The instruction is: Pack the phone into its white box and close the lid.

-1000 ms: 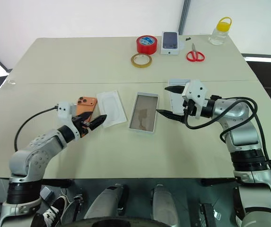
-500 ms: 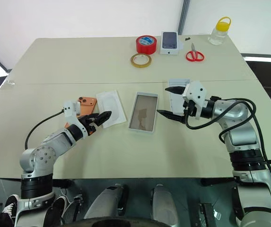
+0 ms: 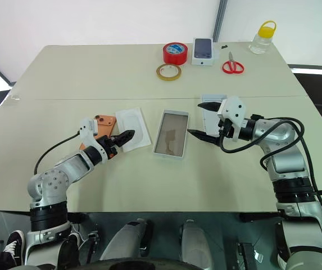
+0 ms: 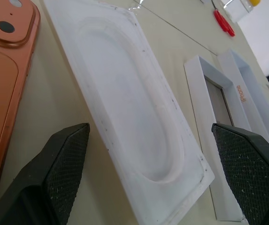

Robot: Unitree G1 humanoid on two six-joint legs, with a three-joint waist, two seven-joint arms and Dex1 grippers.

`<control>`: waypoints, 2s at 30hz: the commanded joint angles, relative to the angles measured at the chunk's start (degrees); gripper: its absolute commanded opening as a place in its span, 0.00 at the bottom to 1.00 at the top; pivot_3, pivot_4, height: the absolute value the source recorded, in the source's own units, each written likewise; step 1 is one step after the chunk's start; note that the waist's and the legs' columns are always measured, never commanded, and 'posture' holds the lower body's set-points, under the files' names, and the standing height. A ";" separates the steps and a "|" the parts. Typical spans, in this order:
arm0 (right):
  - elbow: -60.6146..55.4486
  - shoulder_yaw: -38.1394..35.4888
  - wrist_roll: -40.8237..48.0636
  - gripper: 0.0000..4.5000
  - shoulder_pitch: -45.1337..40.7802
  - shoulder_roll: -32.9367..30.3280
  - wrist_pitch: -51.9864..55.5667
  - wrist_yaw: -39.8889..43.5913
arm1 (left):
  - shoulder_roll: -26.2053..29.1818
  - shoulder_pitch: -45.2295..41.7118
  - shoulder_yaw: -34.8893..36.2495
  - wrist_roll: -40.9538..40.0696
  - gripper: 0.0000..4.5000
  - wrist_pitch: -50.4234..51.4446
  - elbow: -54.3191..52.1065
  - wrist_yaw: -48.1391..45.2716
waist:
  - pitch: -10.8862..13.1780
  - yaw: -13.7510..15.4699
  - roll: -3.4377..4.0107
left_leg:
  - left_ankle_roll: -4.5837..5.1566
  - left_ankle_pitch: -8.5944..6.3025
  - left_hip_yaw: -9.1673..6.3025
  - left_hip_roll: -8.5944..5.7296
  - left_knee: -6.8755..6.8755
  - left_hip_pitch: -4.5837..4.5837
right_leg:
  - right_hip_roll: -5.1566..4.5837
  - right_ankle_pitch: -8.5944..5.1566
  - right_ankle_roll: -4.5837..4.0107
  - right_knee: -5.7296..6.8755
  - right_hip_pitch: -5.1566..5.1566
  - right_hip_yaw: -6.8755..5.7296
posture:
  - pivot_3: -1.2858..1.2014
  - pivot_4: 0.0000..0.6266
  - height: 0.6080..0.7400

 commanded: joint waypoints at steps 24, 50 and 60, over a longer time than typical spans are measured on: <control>-16.11 16.83 -8.67 1.00 2.44 5.23 17.80 -6.44 | -0.67 -3.69 4.32 -4.88 0.01 5.47 0.90 5.90 | 0.01 -0.08 -0.09 | -0.23 0.13 -0.03 0.00 0.00 -0.01 | 0.01 0.00 0.00 0.02 -0.05 0.00 | 0.52 0.24 1.00; -11.44 23.76 -12.68 0.02 -1.01 9.35 16.06 -0.05 | 8.07 -12.31 16.80 -27.54 0.00 19.10 3.76 15.65 | 0.08 -0.26 -0.21 | -0.43 0.24 -0.05 0.03 -0.04 -0.04 | 0.06 0.00 0.01 0.06 -0.14 0.01 | 0.52 0.24 1.00; -13.57 24.25 -13.64 0.02 -0.37 10.88 14.86 -1.06 | 4.33 -7.63 11.32 -36.93 0.00 17.11 1.28 22.89 | 0.11 -0.42 -0.30 | -0.49 0.28 -0.06 0.05 -0.06 -0.04 | 0.09 0.01 0.00 0.12 -0.19 0.03 | 0.52 0.24 1.00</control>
